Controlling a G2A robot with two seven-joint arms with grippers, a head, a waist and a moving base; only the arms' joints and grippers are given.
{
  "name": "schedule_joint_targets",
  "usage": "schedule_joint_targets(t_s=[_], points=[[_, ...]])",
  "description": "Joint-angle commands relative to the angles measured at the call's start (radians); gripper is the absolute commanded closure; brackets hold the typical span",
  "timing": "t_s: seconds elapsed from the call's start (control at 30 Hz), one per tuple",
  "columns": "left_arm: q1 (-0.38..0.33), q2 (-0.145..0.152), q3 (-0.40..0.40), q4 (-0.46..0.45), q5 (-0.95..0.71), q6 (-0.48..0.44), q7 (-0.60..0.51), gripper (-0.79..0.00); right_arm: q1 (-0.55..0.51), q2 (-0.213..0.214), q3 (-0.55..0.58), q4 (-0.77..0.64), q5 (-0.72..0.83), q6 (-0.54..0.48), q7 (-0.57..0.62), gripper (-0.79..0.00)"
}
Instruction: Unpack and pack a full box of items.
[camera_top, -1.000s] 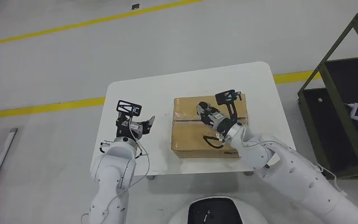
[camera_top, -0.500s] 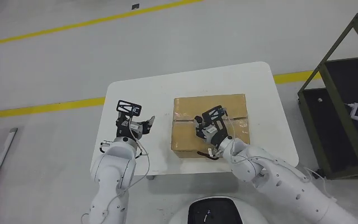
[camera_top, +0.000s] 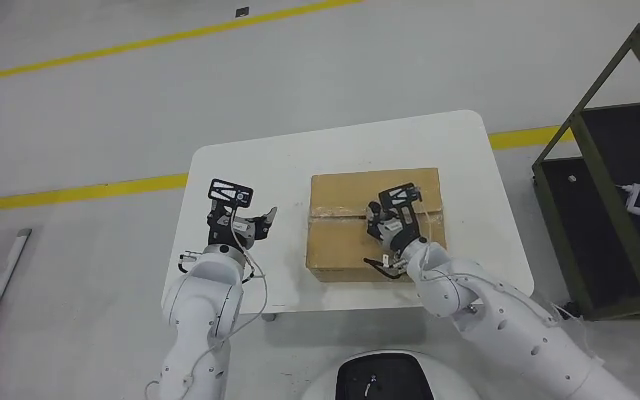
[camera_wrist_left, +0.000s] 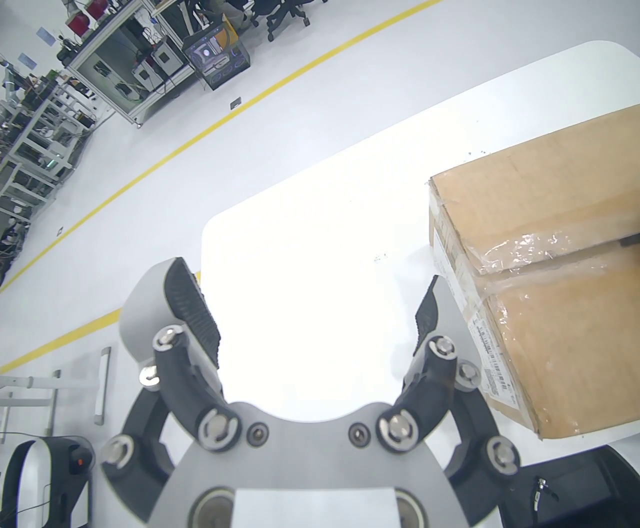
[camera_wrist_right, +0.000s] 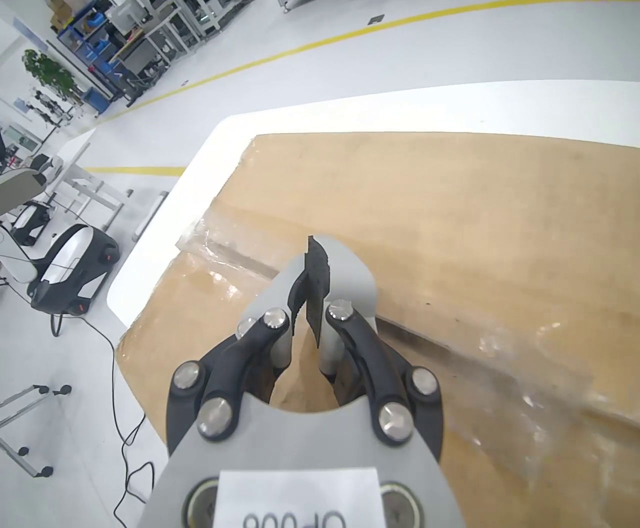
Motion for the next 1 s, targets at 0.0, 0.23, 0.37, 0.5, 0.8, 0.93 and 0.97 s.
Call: schedule_joint_targets(t_s=[0.0, 0.23, 0.37, 0.5, 0.8, 0.93, 0.97], points=[[0.0, 0.0, 0.0, 0.0, 0.0, 0.0, 0.0, -0.785, -0.023, 0.005, 0.027, -0.021, -0.01, 0.006, 0.004, 0.0], [0.0, 0.0, 0.0, 0.0, 0.0, 0.0, 0.0, -0.785, -0.129, 0.029, 0.158, -0.103, -0.026, 0.019, 0.017, 0.0], [0.0, 0.0, 0.0, 0.0, 0.0, 0.0, 0.0, -0.785, -0.19, 0.042, 0.241, -0.146, -0.037, 0.037, 0.03, 0.0], [0.0, 0.0, 0.0, 0.0, 0.0, 0.0, 0.0, -0.785, -0.24, 0.048, 0.31, -0.207, -0.023, 0.028, 0.012, 0.0], [0.008, 0.0, -0.006, 0.003, -0.006, 0.01, 0.018, -0.785, -0.098, 0.001, 0.103, -0.189, -0.078, -0.134, -0.006, 0.0], [0.016, 0.003, -0.03, 0.002, 0.007, 0.028, 0.032, -0.785, 0.026, -0.05, -0.036, -0.057, -0.077, -0.137, -0.027, 0.0], [0.016, 0.004, -0.035, 0.002, 0.009, 0.029, 0.033, -0.785, 0.053, -0.062, -0.063, -0.018, -0.08, -0.135, -0.029, 0.0]])
